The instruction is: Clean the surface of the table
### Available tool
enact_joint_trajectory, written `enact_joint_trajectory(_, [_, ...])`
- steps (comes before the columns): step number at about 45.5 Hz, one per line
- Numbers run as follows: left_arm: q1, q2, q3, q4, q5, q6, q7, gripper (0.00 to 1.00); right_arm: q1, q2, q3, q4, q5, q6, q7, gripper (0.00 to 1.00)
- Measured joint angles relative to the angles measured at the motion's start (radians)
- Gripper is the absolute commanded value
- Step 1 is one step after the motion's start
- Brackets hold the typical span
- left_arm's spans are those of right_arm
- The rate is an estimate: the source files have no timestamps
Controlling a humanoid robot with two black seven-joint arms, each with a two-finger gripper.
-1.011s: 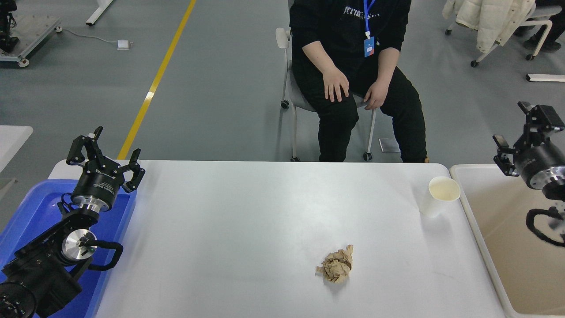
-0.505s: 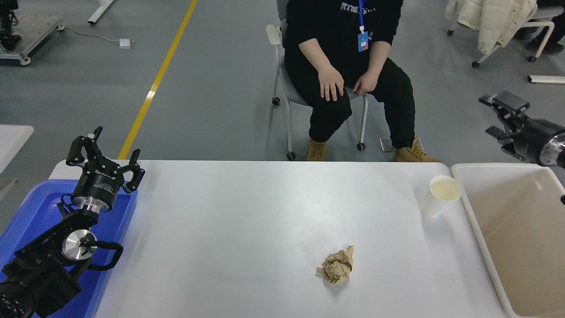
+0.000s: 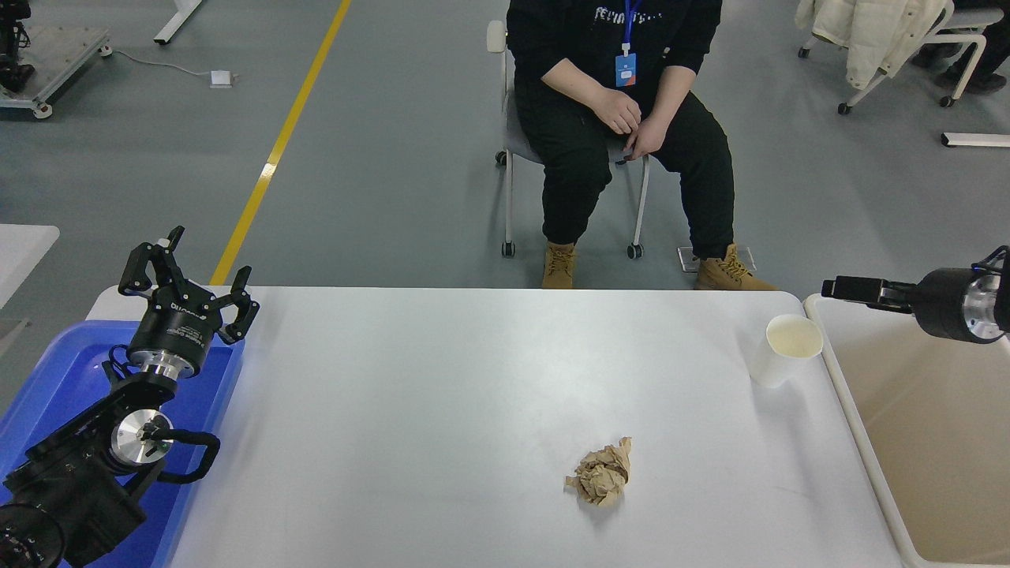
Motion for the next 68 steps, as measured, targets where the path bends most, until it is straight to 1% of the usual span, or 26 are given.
enact_joint_trajectory(13, [0.0, 0.0, 0.0, 0.0, 0.0, 0.0, 0.0, 1.0, -0.092, 0.095, -0.001, -0.091, -0.018, -0.114, 0.0, 0.99])
enact_joint_trajectory(22, [0.0, 0.0, 0.0, 0.0, 0.0, 0.0, 0.0, 1.0, -0.134, 0.129, 0.0, -0.122, -0.014, -0.147, 0.0, 0.98])
enact_joint_trajectory(24, [0.0, 0.0, 0.0, 0.0, 0.0, 0.0, 0.0, 1.0, -0.143, 0.138, 0.001, -0.13, -0.013, -0.153, 0.0, 0.97])
enact_joint_trajectory(32, [0.0, 0.0, 0.0, 0.0, 0.0, 0.0, 0.0, 1.0, -0.169, 0.175, -0.003, -0.168, 0.001, -0.165, 0.0, 0.87])
enact_joint_trajectory(35, [0.0, 0.0, 0.0, 0.0, 0.0, 0.0, 0.0, 1.0, -0.174, 0.188, -0.004, -0.183, 0.009, -0.167, 0.0, 0.86])
enact_joint_trajectory(41, [0.0, 0.0, 0.0, 0.0, 0.0, 0.0, 0.0, 1.0, -0.183, 0.209, -0.008, -0.209, 0.019, -0.171, 0.0, 0.76])
enact_joint_trajectory(44, [0.0, 0.0, 0.0, 0.0, 0.0, 0.0, 0.0, 1.0, -0.186, 0.218, -0.008, -0.223, 0.023, -0.172, 0.0, 0.69])
enact_joint_trajectory(53, [0.0, 0.0, 0.0, 0.0, 0.0, 0.0, 0.0, 1.0, -0.198, 0.237, -0.011, -0.258, 0.027, -0.172, -0.001, 0.35])
enact_joint_trajectory(58, [0.0, 0.0, 0.0, 0.0, 0.0, 0.0, 0.0, 1.0, -0.204, 0.243, -0.014, -0.271, 0.029, -0.169, -0.001, 0.21])
enact_joint_trajectory(63, [0.0, -0.001, 0.0, 0.0, 0.0, 0.0, 0.0, 1.0, -0.21, 0.246, -0.016, -0.278, 0.031, -0.165, -0.001, 0.03])
enact_joint_trajectory(64, [0.0, -0.001, 0.0, 0.0, 0.0, 0.0, 0.0, 1.0, -0.211, 0.246, -0.016, -0.278, 0.031, -0.164, -0.001, 0.0])
enact_joint_trajectory(68, [0.0, -0.001, 0.0, 0.0, 0.0, 0.0, 0.0, 1.0, -0.214, 0.248, -0.017, -0.281, 0.032, -0.161, -0.001, 0.0])
